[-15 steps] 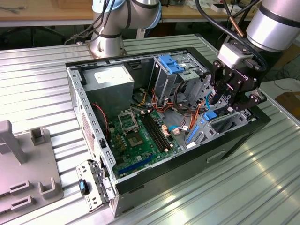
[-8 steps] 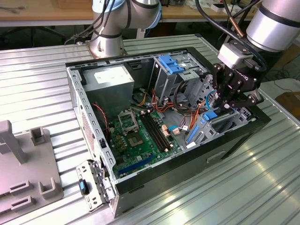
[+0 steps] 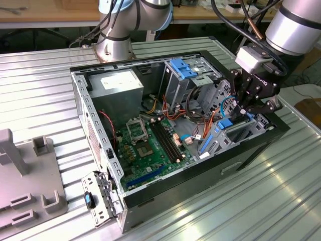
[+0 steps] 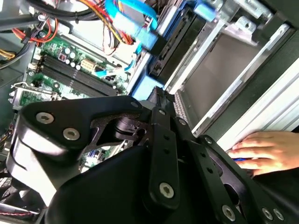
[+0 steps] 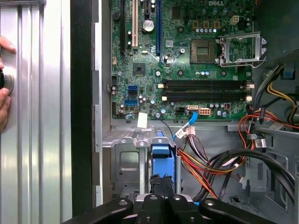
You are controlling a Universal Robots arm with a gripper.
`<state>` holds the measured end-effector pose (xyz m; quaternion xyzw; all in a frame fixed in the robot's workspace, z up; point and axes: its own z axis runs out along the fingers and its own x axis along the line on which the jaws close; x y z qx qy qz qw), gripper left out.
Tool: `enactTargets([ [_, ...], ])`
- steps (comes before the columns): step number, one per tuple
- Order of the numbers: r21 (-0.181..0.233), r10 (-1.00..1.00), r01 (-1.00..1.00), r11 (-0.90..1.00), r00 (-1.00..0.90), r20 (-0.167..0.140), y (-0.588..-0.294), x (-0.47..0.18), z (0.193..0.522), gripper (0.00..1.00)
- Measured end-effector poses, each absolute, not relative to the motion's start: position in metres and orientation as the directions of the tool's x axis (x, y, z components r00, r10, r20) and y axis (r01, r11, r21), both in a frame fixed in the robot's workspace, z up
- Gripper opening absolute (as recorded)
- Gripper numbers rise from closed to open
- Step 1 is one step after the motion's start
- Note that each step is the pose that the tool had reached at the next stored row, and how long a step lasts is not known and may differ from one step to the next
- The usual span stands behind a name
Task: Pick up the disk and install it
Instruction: 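Insert the disk into the insertion slot, then insert the first disk wire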
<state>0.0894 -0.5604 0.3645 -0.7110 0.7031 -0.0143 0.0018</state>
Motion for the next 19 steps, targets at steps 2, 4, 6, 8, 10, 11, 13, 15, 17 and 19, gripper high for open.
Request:
enactTargets([
  [2, -0.023, -1.000, -1.000, -0.011, 0.011, 0.018, -0.560, 0.099, 0.364, 0.11],
  [4, -0.023, -1.000, -1.000, -0.011, 0.011, 0.018, -0.560, 0.108, 0.364, 0.11],
  [6, -0.023, -1.000, -1.000, -0.011, 0.011, 0.018, -0.560, 0.117, 0.364, 0.11],
  [8, -0.023, -1.000, -1.000, -0.011, 0.011, 0.018, -0.560, 0.117, 0.364, 0.11],
  [10, -0.023, -1.000, -1.000, -0.011, 0.011, 0.018, -0.560, 0.117, 0.364, 0.11],
  [11, -0.023, -1.000, -1.000, -0.011, 0.011, 0.018, -0.560, 0.117, 0.364, 0.11],
  [13, -0.023, -1.000, -1.000, -0.011, 0.011, 0.018, -0.560, 0.117, 0.364, 0.11],
  [15, -0.023, -1.000, -1.000, -0.011, 0.011, 0.018, -0.560, 0.117, 0.364, 0.11],
  [17, -0.023, -1.000, -1.000, -0.011, 0.011, 0.018, -0.560, 0.118, 0.364, 0.11],
  [19, -0.023, -1.000, -1.000, -0.011, 0.011, 0.018, -0.560, 0.121, 0.364, 0.11],
])
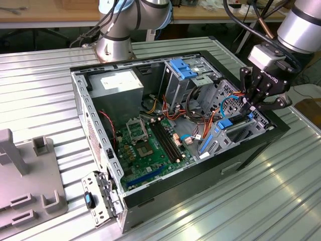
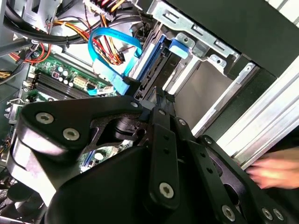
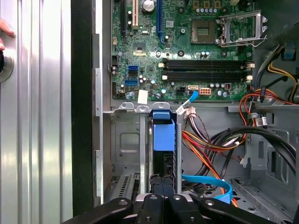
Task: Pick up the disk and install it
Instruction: 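Insert the first disk wire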
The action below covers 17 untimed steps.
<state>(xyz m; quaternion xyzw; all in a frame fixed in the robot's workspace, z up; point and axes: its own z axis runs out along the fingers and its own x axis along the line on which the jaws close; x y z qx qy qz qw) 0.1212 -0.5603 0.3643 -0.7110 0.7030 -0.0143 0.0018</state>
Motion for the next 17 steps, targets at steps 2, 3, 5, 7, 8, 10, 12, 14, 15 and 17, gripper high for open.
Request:
enactTargets([
  [2, -0.023, -1.000, -1.000, -0.011, 0.011, 0.018, -0.560, 0.128, 0.364, 0.11],
  [3, -0.023, -1.000, -1.000, -0.011, 0.011, 0.018, -0.560, 0.129, 0.364, 0.11],
  [5, -0.023, -1.000, -1.000, -0.012, 0.012, 0.018, -0.560, 0.131, 0.365, 0.11],
  [7, -0.023, -1.000, -1.000, -0.015, 0.014, 0.018, -0.560, 0.132, 0.366, 0.11],
  [8, -0.023, -1.000, -1.000, -0.017, 0.016, 0.018, -0.560, 0.133, 0.366, 0.11],
  [10, -0.023, -1.000, -1.000, -0.022, 0.021, 0.018, -0.560, 0.133, 0.370, 0.11],
  [12, -0.023, -1.000, -0.999, -0.022, 0.022, 0.018, -0.560, 0.133, 0.374, 0.11],
  [14, -0.023, -1.000, -0.999, -0.023, 0.023, 0.018, -0.560, 0.133, 0.383, 0.11],
  [15, -0.023, -1.000, -0.999, -0.023, 0.023, 0.018, -0.560, 0.133, 0.385, 0.11],
  [17, -0.023, -1.000, -0.999, -0.024, 0.024, 0.018, -0.560, 0.133, 0.389, 0.11],
])
